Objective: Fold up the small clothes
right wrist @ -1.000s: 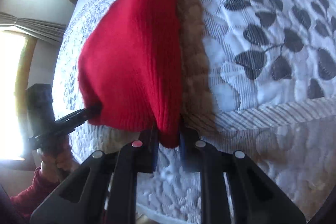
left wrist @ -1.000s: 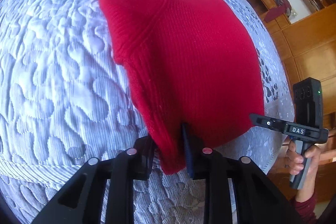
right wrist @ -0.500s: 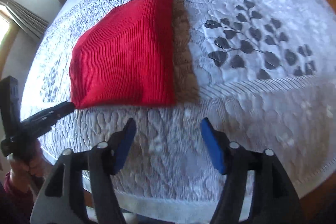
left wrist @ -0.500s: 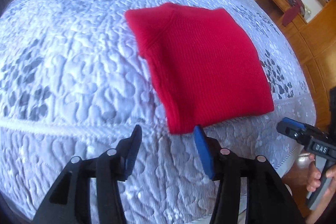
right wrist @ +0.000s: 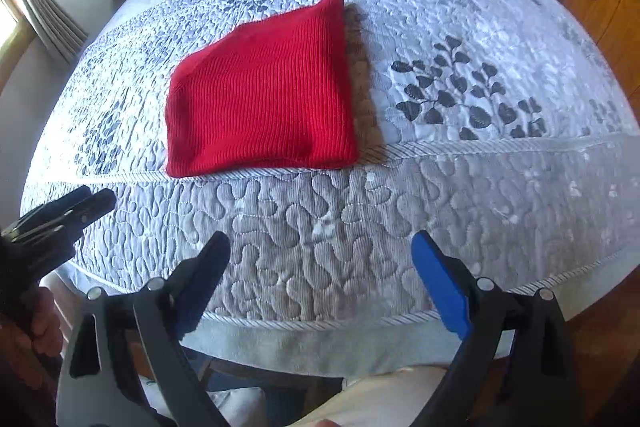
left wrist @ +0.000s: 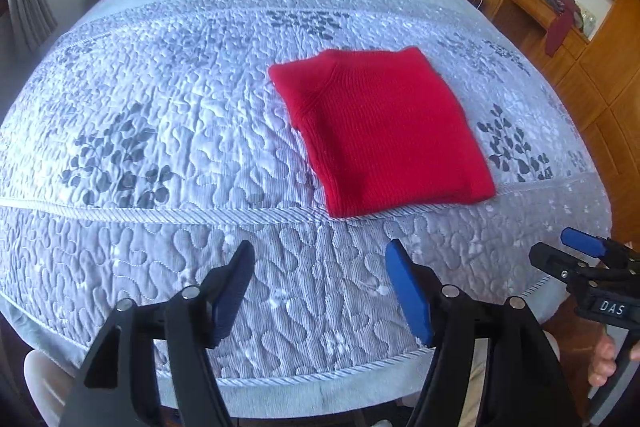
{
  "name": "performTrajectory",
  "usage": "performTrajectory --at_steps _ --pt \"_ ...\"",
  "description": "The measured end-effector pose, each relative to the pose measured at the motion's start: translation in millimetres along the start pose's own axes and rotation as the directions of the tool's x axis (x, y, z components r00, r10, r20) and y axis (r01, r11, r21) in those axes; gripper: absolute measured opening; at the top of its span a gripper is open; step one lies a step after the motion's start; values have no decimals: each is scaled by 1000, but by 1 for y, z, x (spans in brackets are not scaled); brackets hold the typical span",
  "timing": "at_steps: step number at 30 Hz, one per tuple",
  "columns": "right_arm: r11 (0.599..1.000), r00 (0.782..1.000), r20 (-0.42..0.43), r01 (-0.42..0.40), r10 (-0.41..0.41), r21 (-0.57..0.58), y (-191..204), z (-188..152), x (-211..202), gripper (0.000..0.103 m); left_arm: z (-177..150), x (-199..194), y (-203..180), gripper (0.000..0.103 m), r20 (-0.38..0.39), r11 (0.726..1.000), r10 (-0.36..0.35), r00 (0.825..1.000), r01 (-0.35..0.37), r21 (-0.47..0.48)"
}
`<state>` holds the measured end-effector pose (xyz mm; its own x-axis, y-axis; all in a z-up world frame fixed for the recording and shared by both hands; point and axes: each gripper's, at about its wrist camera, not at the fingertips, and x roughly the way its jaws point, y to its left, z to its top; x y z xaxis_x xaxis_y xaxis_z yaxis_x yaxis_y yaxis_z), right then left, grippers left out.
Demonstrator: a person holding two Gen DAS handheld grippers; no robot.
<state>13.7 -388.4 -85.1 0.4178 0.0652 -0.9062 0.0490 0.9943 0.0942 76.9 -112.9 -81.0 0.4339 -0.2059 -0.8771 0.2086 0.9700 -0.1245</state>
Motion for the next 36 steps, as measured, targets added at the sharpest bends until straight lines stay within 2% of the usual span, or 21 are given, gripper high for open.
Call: performTrajectory --at_steps 10,14,36 --pt "1000 999 31 27 -27 6 4 0 -26 94 -3 -36 -4 72 72 999 48 996 -49 2" --pt "999 999 31 31 -31 7 7 0 -31 95 -4 -44 -6 74 101 996 88 991 -90 18" --pt "998 998 25 66 -66 -6 11 2 -27 95 -5 -35 -5 75 74 992 116 990 -119 33"
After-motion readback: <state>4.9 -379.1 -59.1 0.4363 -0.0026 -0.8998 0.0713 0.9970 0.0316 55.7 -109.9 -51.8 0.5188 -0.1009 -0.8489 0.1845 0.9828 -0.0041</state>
